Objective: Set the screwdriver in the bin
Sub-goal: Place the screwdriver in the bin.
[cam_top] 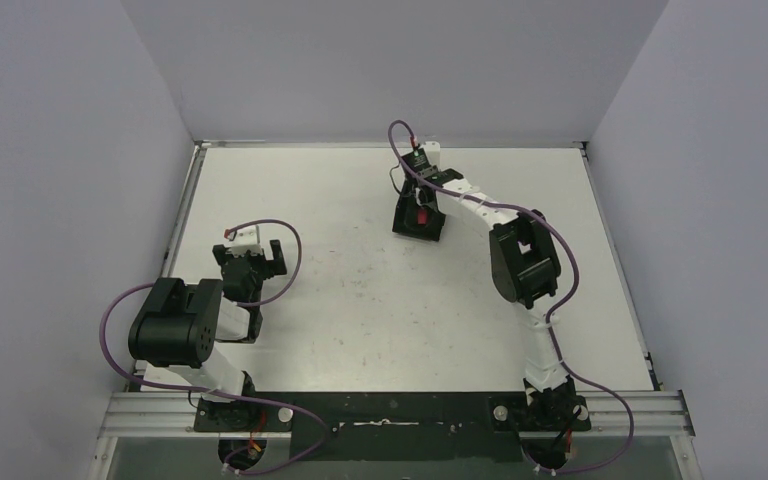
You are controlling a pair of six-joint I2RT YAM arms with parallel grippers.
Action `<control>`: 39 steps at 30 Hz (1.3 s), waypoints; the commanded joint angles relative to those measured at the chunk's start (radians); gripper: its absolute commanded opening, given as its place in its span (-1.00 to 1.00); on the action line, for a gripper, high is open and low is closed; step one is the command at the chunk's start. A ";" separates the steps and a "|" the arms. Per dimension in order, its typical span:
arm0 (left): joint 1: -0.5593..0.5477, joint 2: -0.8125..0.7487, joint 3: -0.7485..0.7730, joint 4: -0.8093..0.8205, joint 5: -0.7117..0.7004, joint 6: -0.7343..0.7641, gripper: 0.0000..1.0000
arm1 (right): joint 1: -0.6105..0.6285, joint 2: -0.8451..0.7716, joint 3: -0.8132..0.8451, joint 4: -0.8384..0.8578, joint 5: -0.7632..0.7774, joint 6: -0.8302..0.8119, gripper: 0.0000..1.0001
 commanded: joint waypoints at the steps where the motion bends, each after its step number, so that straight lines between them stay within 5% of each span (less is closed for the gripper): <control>1: -0.001 -0.005 0.024 0.027 0.012 0.004 0.94 | -0.001 -0.011 -0.016 0.080 -0.001 -0.006 -0.79; 8: 0.000 -0.004 0.024 0.027 0.012 0.005 0.94 | -0.002 -0.028 -0.005 0.074 -0.035 -0.006 -0.37; 16: 0.000 -0.004 0.024 0.026 0.012 0.005 0.94 | -0.002 -0.072 0.005 0.053 -0.026 -0.002 -0.19; 28: 0.000 -0.005 0.024 0.027 0.012 0.005 0.94 | -0.002 -0.139 0.084 -0.029 0.002 -0.011 -0.13; 39: 0.000 -0.004 0.024 0.026 0.012 0.004 0.94 | 0.007 -0.169 0.317 -0.164 0.006 -0.050 -0.12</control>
